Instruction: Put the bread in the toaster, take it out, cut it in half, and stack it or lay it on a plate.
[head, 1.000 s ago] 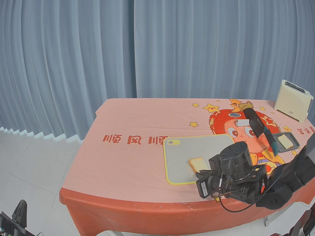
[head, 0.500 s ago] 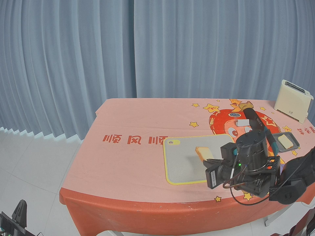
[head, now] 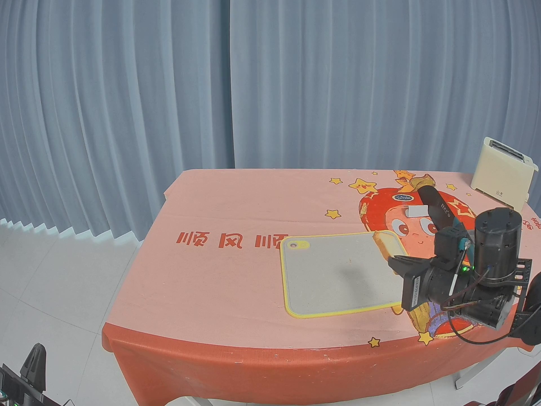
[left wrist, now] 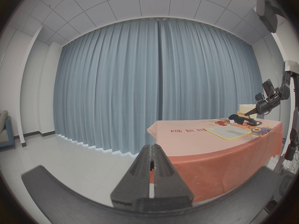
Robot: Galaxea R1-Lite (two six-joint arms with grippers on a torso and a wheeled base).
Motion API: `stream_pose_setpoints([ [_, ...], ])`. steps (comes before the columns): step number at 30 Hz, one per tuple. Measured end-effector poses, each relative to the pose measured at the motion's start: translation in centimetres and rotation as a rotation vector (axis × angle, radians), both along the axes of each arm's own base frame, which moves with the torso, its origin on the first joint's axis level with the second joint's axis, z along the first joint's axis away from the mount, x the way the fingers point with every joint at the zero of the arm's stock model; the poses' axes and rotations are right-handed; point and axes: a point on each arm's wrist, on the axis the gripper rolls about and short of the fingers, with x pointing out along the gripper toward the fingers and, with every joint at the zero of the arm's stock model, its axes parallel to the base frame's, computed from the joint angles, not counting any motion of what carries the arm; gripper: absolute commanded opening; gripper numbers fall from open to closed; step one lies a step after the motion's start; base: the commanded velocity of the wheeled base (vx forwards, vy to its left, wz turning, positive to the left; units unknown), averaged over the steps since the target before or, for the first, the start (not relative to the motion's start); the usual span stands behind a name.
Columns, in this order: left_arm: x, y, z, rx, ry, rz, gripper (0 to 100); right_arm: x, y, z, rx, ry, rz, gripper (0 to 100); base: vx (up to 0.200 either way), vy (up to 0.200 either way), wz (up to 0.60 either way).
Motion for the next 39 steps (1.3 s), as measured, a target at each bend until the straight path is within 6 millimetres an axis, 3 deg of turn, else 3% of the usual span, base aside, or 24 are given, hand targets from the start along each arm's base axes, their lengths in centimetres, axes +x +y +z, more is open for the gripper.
stream_pose_setpoints([
  [12, 0.0, 0.0, 0.0, -0.003, 0.000, 0.001, 0, -2.1, -1.4, 1.2, 0.018, -0.053, 0.026, 0, 0.000, 0.000, 0.00],
  [35, 0.0, 0.0, 0.0, -0.005, 0.000, 0.001, 0, -2.6, -1.6, 1.2, 0.012, -0.059, 0.033, 0, 0.000, 0.000, 0.00],
  [39, 0.0, 0.0, 0.0, -0.007, 0.000, 0.000, 0, -2.6, -1.6, 1.1, 0.012, -0.058, 0.033, 0, 0.000, -0.200, 0.00],
])
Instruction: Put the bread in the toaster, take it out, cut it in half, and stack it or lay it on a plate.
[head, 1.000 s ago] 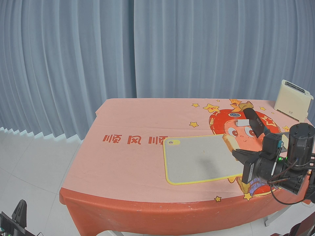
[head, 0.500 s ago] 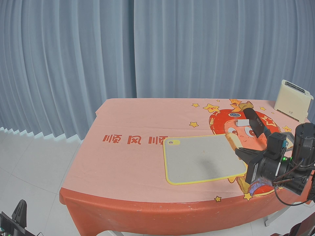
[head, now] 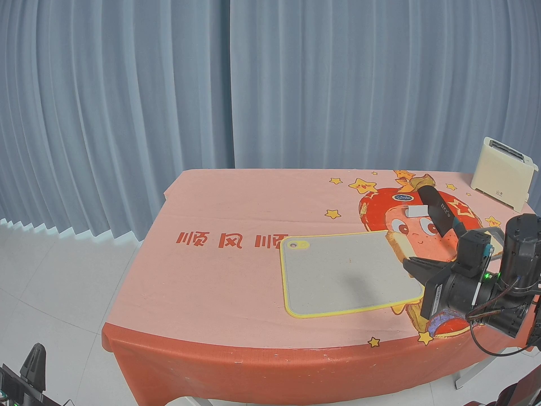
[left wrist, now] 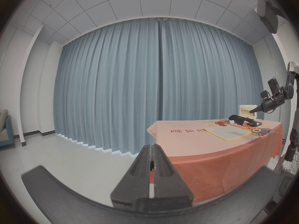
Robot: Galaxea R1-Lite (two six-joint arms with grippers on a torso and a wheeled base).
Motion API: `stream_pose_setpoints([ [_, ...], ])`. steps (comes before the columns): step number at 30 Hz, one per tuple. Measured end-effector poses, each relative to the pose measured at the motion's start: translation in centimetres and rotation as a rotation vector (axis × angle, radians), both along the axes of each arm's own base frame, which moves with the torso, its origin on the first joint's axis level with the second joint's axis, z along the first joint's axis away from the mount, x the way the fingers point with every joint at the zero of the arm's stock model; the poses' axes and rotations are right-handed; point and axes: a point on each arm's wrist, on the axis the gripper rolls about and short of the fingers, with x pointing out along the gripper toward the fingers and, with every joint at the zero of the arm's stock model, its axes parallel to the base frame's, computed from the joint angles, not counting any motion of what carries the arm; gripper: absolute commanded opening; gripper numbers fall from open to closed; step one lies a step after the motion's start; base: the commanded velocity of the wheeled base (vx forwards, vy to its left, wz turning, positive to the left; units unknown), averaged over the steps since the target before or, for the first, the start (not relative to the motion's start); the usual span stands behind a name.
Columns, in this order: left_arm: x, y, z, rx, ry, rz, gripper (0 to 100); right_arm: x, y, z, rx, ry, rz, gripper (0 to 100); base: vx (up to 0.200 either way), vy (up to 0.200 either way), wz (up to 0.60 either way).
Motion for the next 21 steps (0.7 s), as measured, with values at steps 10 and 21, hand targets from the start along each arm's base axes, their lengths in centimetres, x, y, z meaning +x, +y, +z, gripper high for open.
stream_pose_setpoints([
  [10, 0.00, 0.00, 0.00, 0.000, 0.000, 0.000, 0, -0.05, -0.01, -0.19, -0.005, 0.006, 0.001, 0, 0.000, -0.200, 0.00],
  [21, 0.00, 0.00, 0.00, 0.000, 0.000, 0.000, 0, -0.06, -0.02, -0.21, -0.006, 0.007, 0.001, 0, 0.000, -0.200, 0.00],
])
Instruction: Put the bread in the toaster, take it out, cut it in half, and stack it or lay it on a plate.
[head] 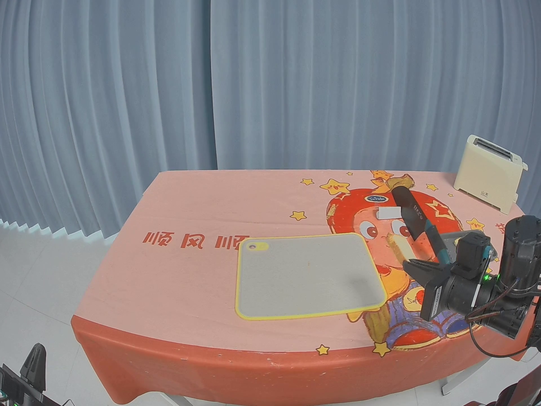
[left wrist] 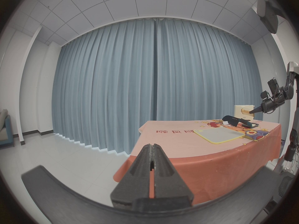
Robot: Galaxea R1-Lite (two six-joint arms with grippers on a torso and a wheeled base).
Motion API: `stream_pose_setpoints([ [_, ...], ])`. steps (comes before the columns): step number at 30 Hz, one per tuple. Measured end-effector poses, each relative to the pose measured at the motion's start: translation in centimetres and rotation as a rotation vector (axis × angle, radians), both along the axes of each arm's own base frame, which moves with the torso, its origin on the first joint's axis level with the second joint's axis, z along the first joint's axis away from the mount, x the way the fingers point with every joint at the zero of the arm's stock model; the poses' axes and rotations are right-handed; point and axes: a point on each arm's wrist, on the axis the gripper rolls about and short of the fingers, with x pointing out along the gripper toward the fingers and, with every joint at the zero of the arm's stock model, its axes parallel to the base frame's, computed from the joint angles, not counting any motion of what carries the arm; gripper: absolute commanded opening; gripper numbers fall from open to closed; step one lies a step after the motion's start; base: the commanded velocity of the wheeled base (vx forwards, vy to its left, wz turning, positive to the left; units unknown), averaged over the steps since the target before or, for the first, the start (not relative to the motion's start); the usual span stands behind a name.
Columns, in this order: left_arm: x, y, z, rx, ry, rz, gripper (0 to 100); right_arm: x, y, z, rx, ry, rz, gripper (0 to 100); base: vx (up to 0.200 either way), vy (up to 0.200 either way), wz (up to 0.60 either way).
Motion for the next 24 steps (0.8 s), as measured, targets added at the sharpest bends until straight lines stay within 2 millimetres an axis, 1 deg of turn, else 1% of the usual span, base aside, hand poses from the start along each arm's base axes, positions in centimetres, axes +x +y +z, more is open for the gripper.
stream_pose_setpoints([
  [20, 0.00, 0.00, 0.00, 0.000, 0.000, 0.000, 0, 0.25, -0.38, -0.04, -0.001, 0.002, -0.030, 0, 0.000, -0.200, 0.00],
  [24, 0.00, 0.00, 0.00, 0.000, 0.000, 0.000, 0, 0.68, -0.93, -0.19, -0.013, 0.007, -0.077, 0, 0.000, 0.000, 0.00],
])
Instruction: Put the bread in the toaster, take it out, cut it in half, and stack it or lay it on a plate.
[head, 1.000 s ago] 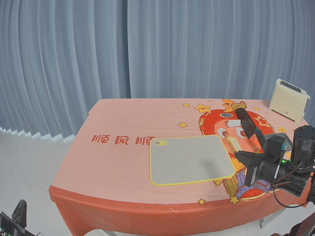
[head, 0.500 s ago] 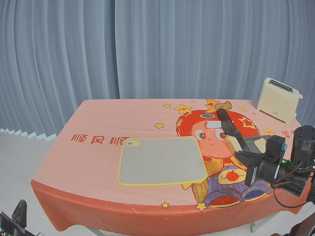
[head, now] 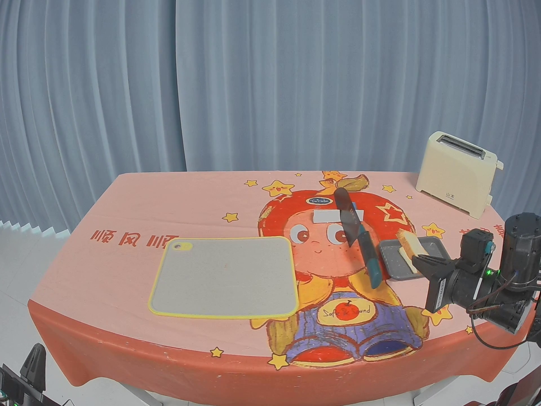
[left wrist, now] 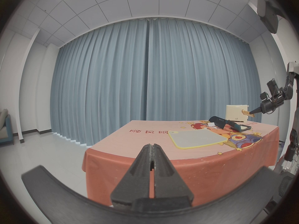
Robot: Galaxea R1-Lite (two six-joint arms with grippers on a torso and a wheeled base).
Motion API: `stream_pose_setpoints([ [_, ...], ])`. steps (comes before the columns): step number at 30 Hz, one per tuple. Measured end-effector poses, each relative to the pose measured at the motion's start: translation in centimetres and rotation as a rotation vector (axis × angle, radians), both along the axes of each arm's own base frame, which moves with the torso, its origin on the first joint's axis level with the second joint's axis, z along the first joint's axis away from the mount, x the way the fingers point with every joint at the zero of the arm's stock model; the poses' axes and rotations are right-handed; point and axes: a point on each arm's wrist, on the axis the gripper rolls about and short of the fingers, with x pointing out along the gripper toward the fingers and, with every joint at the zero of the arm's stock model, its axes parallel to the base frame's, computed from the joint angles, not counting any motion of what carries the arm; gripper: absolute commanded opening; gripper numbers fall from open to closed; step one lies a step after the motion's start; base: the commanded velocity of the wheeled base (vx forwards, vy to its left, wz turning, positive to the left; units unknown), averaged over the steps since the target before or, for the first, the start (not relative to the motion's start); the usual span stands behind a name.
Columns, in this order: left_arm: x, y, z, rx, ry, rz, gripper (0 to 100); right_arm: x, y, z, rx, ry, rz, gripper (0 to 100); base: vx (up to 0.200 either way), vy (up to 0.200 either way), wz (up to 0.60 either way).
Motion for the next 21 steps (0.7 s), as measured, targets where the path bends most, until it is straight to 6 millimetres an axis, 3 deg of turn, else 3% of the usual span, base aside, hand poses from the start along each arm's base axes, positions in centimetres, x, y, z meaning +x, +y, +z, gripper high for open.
stream_pose_setpoints([
  [8, 0.0, 0.0, 0.0, 0.001, 0.000, 0.000, 0, 2.1, -0.7, -1.1, -0.032, 0.029, -0.108, 0, 0.000, 0.000, 0.00],
  [21, 0.0, 0.0, 0.0, 0.005, 0.001, -0.001, 0, 5.2, 0.8, -4.0, -0.099, 0.114, -0.120, 0, 0.000, 0.000, 0.00],
])
